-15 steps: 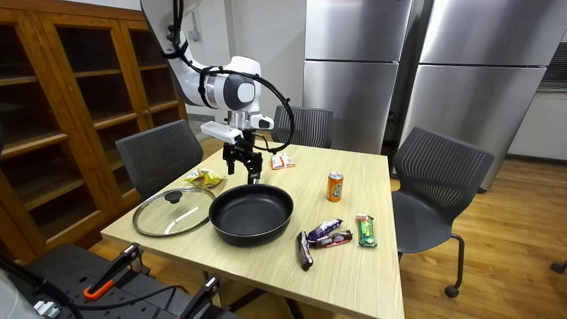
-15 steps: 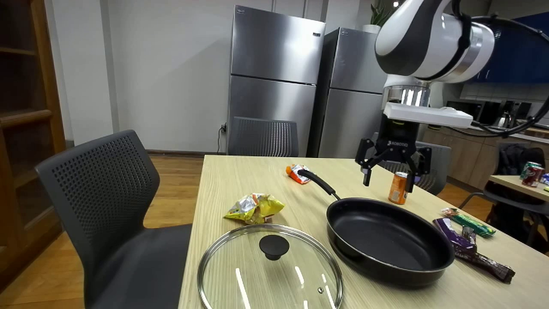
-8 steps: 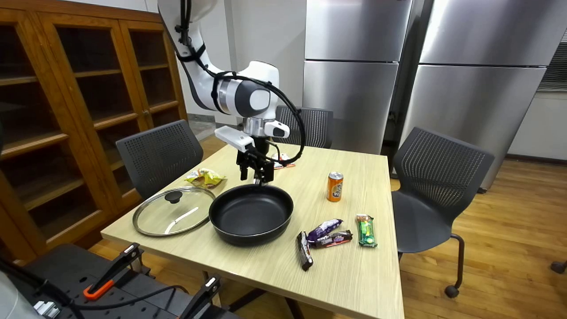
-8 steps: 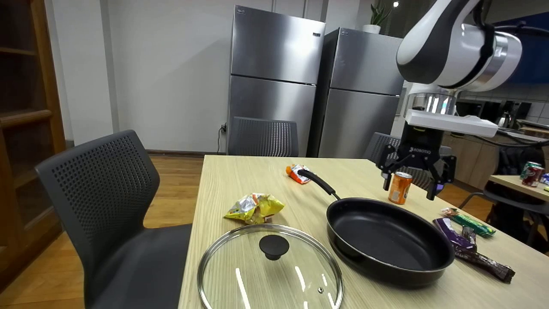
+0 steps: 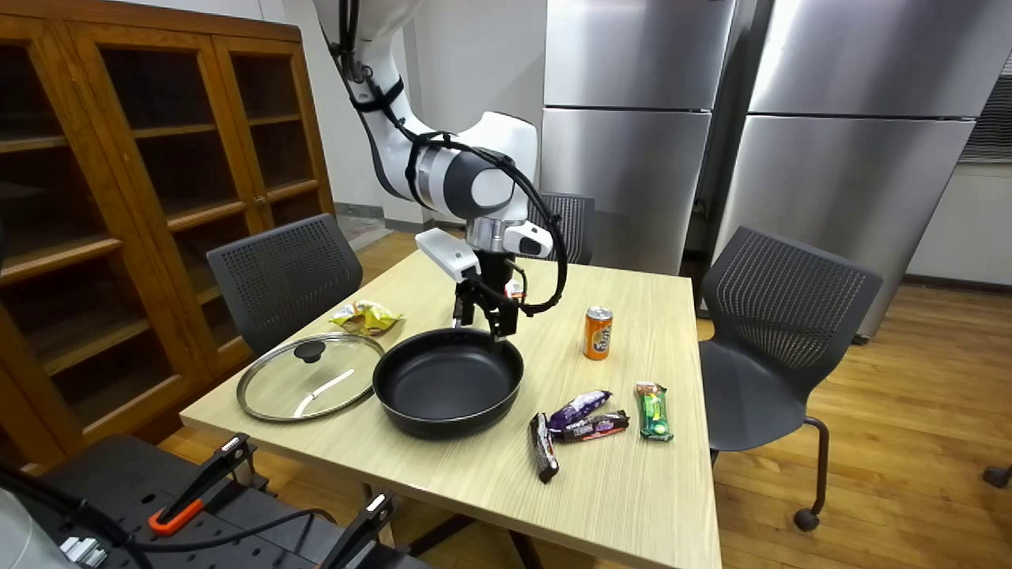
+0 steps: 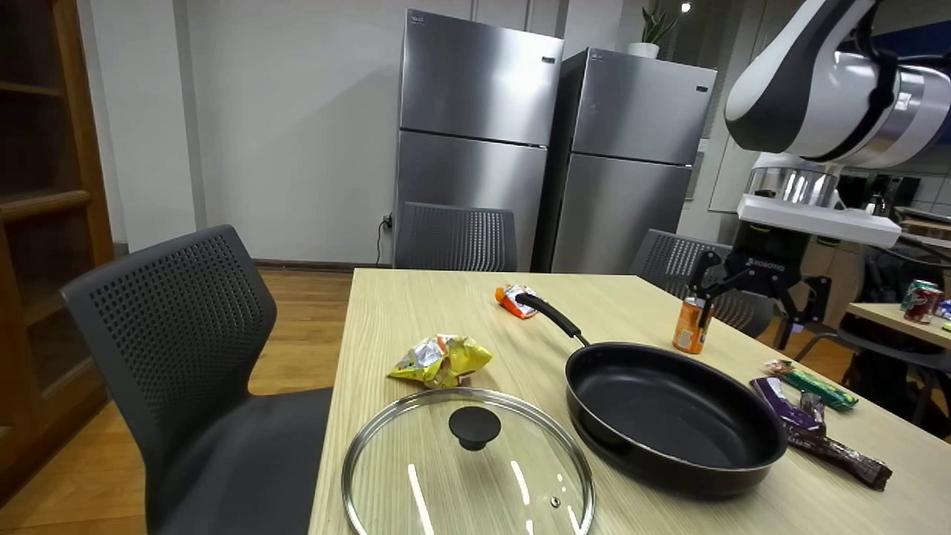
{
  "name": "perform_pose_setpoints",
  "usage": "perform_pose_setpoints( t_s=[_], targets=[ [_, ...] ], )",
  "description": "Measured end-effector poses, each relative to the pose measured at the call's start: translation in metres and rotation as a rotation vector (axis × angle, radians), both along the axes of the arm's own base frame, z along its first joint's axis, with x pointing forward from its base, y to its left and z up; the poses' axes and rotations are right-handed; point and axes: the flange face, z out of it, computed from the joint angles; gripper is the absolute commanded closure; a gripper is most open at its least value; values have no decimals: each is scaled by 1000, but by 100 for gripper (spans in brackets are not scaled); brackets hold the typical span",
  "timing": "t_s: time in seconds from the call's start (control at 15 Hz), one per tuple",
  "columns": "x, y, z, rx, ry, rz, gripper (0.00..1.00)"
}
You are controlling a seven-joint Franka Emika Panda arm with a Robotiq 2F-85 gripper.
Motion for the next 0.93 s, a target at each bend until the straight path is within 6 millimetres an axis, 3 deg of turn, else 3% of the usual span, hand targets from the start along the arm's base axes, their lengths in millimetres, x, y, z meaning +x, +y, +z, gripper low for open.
perform_pose_setpoints(
  t_s=[0.47, 0.93],
  targets=[
    [-1, -42, -1, -54, -33, -77, 0],
    [1, -46, -5, -59, -29, -91, 0]
  ],
)
